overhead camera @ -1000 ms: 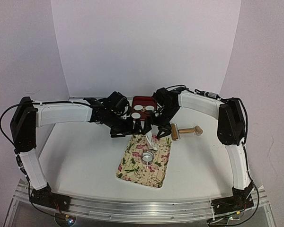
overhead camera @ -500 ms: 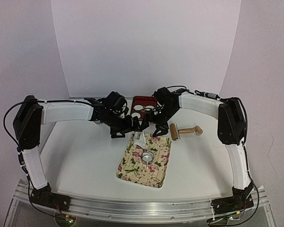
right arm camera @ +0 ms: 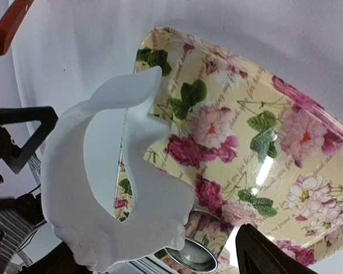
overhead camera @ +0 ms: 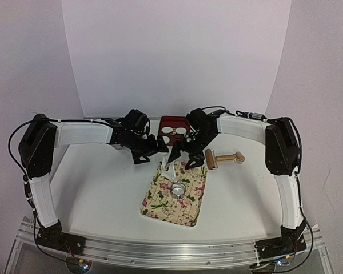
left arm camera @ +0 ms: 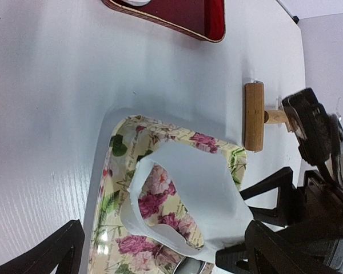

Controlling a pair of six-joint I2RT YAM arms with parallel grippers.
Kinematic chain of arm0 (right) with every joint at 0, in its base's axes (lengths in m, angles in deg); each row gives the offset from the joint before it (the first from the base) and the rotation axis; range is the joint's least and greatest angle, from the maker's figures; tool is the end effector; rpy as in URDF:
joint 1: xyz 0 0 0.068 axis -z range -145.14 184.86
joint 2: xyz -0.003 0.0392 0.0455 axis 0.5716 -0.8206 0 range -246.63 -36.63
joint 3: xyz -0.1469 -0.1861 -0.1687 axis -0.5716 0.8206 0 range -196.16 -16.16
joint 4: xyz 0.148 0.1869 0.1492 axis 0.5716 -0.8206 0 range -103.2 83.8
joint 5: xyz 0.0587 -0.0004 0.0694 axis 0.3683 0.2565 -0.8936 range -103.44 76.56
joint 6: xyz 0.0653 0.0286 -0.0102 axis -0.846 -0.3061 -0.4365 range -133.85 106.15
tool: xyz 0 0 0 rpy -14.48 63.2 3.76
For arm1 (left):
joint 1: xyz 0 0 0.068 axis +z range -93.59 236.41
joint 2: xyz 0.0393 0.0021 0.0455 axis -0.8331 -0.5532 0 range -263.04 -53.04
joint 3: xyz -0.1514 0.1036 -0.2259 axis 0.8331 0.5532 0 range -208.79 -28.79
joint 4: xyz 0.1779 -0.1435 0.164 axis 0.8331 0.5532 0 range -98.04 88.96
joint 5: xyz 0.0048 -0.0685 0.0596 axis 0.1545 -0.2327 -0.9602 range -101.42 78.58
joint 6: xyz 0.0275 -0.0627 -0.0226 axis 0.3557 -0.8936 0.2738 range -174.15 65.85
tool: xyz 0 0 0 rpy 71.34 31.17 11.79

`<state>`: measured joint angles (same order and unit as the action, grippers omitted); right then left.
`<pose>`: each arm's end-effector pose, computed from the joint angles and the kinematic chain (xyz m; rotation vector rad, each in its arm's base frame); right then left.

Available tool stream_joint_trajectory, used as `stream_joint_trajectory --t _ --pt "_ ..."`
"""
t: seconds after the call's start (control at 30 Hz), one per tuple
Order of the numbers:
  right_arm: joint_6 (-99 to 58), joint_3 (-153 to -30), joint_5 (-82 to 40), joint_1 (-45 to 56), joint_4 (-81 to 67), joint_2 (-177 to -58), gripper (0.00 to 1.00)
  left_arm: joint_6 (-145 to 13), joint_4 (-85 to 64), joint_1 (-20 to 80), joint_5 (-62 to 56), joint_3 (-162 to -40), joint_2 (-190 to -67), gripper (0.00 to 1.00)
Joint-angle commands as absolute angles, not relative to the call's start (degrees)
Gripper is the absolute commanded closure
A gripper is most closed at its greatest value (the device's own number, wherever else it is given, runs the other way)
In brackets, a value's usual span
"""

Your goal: Roll out the dumpling wrappers from the dough

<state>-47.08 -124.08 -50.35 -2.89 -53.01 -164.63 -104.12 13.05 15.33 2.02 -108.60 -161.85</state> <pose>0.3831 0.3419 0.1894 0.3093 -2.8634 -1.1219 0.3359 -0.3112 0.2034 -0.0929 2.6692 -0.9119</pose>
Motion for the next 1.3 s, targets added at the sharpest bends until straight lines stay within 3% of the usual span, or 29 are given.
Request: stream_joint_trajectory --t 0.0,0.63,1.0,1.27 --pt "-46.3 -121.3 -51.2 -3.7 -51.8 -158.8 0.15 -105.8 10.6 16.0 2.9 -111.4 -163.6 0.00" --pt "-48.6 -123.5 -47.8 -5.4 -50.0 -158.8 0.15 -100.6 7.1 15.9 10.5 -113.2 -171.4 0.01" --pt "-53.2 -129.5 -41.7 -5.4 -48.3 -162.4 0.15 -97.5 10.3 16.6 6.1 -113.8 -169.8 0.01" --pt "-56.3 -133.0 -40.1 -5.3 -47.9 -166.0 0.15 -96.5 14.0 17.7 -4.7 -112.0 -163.4 0.01"
